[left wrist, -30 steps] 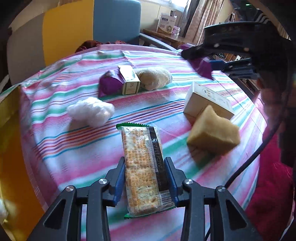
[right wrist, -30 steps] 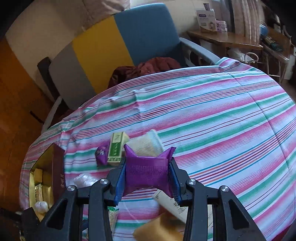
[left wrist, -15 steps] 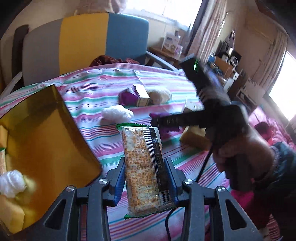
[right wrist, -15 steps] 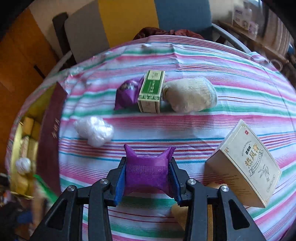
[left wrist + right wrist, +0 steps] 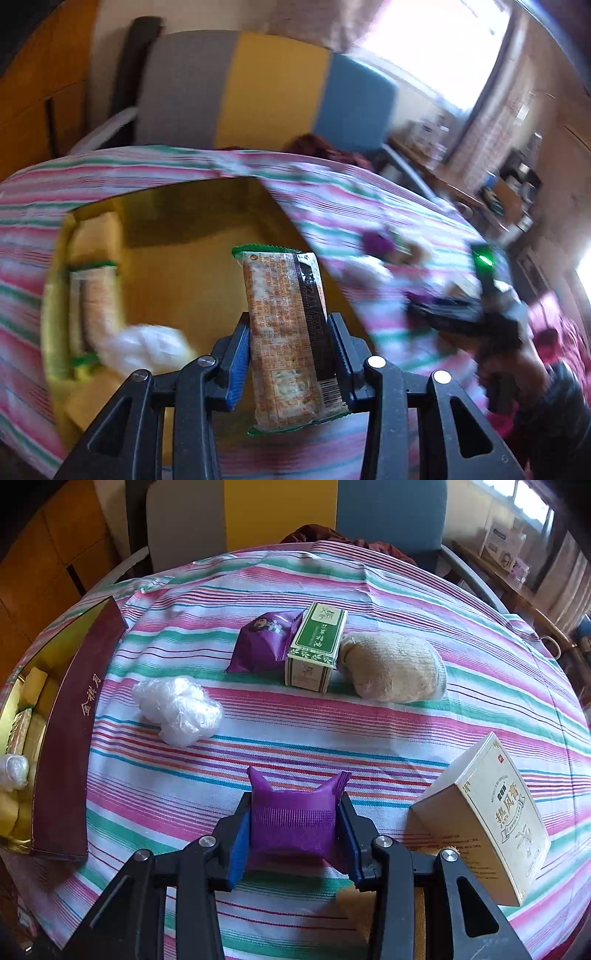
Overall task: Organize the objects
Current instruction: 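Carry the cracker packet over the gold tray with the left gripper while the right gripper holds the purple packet, then lower the cracker packet into the gold tray and open the left gripper, then carry the purple packet into the gold tray and open the right gripper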
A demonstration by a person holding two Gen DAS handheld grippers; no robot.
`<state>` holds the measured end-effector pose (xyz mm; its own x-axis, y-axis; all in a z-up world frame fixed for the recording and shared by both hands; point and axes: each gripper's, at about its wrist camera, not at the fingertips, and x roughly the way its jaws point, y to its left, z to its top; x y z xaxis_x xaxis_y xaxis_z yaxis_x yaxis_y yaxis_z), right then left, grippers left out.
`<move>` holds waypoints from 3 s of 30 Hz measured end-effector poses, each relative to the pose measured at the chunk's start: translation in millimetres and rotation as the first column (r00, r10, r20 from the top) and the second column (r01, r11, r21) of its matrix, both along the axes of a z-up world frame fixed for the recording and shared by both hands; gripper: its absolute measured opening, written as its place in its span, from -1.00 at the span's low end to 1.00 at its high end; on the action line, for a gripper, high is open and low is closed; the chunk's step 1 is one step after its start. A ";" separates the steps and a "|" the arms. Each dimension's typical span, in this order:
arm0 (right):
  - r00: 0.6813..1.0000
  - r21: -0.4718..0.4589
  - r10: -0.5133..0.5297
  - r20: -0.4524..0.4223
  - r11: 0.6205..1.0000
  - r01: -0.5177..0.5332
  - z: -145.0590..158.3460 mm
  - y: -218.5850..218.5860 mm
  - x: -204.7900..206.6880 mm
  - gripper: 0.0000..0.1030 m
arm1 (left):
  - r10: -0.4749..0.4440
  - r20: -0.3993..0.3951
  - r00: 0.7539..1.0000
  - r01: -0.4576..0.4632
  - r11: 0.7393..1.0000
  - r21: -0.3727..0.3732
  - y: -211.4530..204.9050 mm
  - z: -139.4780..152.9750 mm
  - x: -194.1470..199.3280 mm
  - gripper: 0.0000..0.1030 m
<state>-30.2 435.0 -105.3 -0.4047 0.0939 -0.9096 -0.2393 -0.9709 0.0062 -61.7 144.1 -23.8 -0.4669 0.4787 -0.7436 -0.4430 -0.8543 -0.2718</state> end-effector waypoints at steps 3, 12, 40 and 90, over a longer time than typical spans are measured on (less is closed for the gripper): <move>1.000 0.002 0.002 0.002 1.000 -0.002 0.5 -0.4 0.0 -0.16 | 0.073 0.019 0.997 -0.073 0.997 -0.005 -22.1 -1.9 -31.5 -0.23; 1.000 0.010 0.012 0.007 1.000 -0.012 0.3 -2.9 -0.9 -0.15 | 0.187 0.117 0.975 -0.178 0.980 -0.085 -43.6 -32.3 -127.2 -0.23; 1.000 0.035 0.022 0.003 0.999 -0.022 0.3 -7.3 -2.8 -0.14 | 0.263 -0.107 0.959 -0.279 0.944 -0.178 -61.5 -5.1 -75.9 -0.20; 0.944 -0.173 0.276 -0.179 0.936 -0.307 61.4 -241.1 -98.6 -0.14 | 0.395 -0.081 0.915 -0.402 0.910 -0.100 -165.3 -19.3 17.5 -0.20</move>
